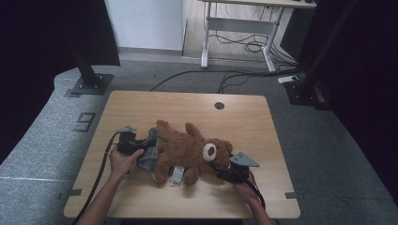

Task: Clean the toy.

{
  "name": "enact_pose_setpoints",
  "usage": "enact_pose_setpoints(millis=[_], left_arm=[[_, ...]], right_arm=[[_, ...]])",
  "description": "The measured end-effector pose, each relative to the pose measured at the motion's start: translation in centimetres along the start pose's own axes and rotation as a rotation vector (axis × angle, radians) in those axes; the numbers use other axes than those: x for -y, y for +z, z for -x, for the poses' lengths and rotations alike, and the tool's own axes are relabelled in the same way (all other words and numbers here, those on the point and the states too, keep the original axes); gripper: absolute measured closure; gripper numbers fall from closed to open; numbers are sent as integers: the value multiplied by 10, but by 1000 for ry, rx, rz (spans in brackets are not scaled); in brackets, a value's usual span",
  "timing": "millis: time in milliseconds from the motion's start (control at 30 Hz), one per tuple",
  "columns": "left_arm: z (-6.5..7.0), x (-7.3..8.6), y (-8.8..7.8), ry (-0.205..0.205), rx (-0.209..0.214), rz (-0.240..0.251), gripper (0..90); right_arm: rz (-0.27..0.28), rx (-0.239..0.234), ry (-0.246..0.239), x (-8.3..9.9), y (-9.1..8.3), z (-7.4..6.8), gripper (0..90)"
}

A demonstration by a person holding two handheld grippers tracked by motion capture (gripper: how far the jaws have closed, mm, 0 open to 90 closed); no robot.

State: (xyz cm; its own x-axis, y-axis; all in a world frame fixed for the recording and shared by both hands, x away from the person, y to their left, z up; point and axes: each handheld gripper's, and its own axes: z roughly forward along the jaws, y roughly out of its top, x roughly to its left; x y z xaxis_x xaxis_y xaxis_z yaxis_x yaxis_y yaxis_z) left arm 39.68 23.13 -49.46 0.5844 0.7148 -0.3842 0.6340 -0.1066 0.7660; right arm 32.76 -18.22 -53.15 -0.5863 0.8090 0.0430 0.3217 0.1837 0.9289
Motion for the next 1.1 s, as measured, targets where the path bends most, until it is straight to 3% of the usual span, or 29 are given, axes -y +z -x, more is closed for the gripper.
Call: enact_pose_setpoints(millis=[133, 233, 300, 400, 600, 833, 900, 1000, 1100], left_arm=[[22, -1, -9, 54, 64, 13, 734], [41, 4, 1, 98, 115, -42, 730], [51, 9, 11, 120, 128, -74, 729], [58, 14, 17, 141, 111, -68, 727], [57, 19, 30, 129, 78, -28, 728], [48, 8, 51, 109, 47, 16, 731], [47, 3, 56, 109, 39, 13, 732], [44, -4, 62, 112, 28, 1, 731], [37, -13, 68, 113, 20, -3, 731]], right_arm=[[5, -9, 2, 0, -1, 0, 259], [-1, -14, 1, 0, -2, 0, 249], [-3, -15, -6, 1, -3, -1, 240], [-20, -4, -15, 2, -5, -3, 232], [-31, 42, -15, 0, 3, -5, 251], [-23, 101, 25, -7, 21, 7, 263], [-32, 114, 39, -9, 25, 12, 265], [-56, 155, 21, -20, 35, 17, 276], [-57, 144, 45, -24, 44, 27, 277]])
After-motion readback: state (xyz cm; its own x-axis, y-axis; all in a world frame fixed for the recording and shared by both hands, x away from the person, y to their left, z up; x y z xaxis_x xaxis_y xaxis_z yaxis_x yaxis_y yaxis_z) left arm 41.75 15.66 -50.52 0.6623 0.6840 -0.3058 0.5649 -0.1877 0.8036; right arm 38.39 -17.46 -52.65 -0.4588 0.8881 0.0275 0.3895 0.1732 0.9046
